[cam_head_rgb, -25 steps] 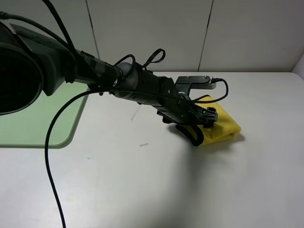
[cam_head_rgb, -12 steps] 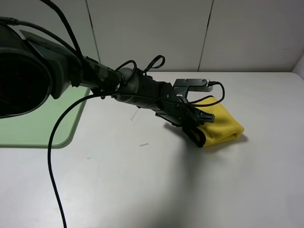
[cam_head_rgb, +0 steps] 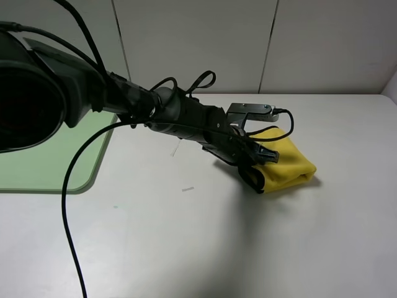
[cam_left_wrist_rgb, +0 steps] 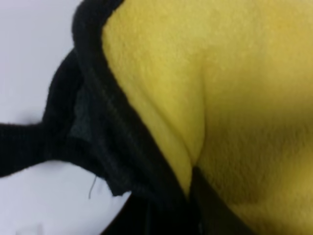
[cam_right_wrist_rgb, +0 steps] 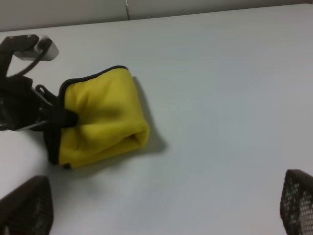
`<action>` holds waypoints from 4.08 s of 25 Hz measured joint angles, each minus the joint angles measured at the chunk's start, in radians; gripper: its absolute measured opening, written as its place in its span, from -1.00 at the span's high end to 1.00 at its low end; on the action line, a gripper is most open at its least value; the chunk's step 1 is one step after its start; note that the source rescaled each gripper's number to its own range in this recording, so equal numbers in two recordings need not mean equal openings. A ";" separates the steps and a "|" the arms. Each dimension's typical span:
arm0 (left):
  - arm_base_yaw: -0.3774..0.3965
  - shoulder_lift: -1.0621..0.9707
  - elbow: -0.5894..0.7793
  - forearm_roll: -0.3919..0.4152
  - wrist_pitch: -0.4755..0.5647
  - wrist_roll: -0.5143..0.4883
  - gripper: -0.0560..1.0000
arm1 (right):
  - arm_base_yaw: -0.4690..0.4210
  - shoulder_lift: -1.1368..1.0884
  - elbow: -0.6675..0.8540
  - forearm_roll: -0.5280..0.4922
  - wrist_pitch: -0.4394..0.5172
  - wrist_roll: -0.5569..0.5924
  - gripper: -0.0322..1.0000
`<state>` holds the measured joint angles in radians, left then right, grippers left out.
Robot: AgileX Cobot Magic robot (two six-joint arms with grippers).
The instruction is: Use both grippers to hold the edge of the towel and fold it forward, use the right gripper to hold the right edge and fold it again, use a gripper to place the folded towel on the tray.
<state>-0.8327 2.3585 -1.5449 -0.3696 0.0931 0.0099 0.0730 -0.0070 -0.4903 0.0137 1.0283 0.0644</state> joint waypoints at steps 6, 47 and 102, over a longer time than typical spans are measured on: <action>0.052 -0.077 0.002 0.090 0.191 0.000 0.71 | 0.000 0.000 0.000 0.000 0.000 0.000 -1.00; 0.789 -0.281 0.005 0.552 0.746 0.000 0.71 | 0.000 0.000 0.000 0.000 0.000 0.000 -1.00; 0.900 -0.947 0.223 0.484 0.959 0.049 -1.00 | 0.000 0.000 0.000 0.000 0.000 0.000 -1.00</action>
<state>0.0678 1.4113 -1.3221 0.1142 1.0524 0.0593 0.0730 -0.0070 -0.4903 0.0137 1.0283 0.0644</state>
